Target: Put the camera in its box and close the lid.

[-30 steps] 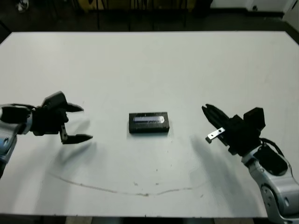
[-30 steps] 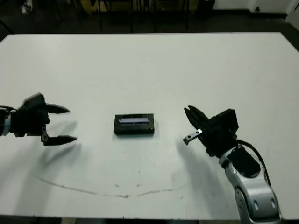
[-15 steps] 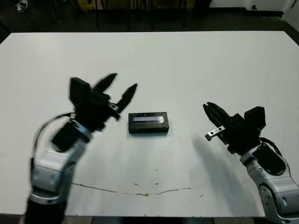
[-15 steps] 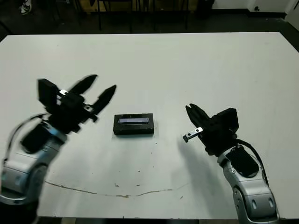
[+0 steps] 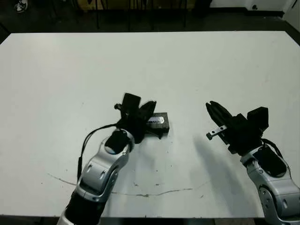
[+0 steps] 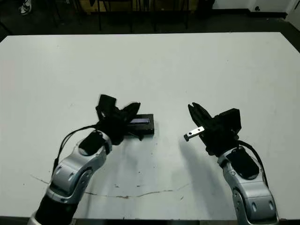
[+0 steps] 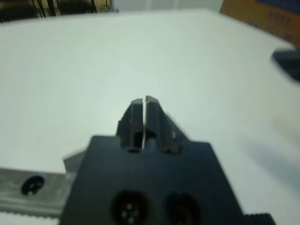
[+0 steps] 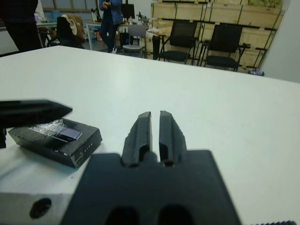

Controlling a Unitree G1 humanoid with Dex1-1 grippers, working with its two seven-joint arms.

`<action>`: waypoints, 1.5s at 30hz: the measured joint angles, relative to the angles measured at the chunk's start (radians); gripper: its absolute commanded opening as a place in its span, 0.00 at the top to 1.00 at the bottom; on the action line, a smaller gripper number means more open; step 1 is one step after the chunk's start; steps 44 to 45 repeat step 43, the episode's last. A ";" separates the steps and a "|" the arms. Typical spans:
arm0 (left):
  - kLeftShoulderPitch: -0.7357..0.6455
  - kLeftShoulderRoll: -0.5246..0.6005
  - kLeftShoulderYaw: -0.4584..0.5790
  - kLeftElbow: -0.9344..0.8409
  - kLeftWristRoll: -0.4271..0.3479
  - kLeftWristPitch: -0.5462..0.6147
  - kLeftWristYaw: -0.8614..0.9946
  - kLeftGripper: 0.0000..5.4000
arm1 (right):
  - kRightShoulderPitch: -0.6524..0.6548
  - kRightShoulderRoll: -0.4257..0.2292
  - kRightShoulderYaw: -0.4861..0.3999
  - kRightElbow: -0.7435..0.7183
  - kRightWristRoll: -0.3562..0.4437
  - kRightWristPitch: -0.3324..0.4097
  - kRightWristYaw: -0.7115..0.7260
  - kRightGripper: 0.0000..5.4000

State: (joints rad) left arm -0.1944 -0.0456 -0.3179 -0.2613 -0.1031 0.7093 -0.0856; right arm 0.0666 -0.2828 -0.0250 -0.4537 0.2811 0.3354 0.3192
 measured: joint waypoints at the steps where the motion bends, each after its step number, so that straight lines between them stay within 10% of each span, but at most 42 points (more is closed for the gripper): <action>1: 0.000 -0.001 0.001 0.010 0.000 0.015 0.000 1.00 | 0.002 0.000 0.000 -0.002 0.000 0.003 -0.001 1.00; 21: -0.009 -0.038 0.108 0.074 -0.070 0.073 -0.013 1.00 | 0.006 0.000 0.007 -0.011 -0.004 0.007 -0.001 1.00; 38: 0.167 0.161 0.415 -0.026 0.047 -0.867 -0.001 1.00 | 0.021 0.124 -0.003 -0.028 -0.023 -0.065 -0.128 1.00; 45: 0.201 0.149 0.461 0.083 0.068 -0.977 0.054 1.00 | 0.021 0.134 0.000 -0.031 -0.038 -0.065 -0.153 1.00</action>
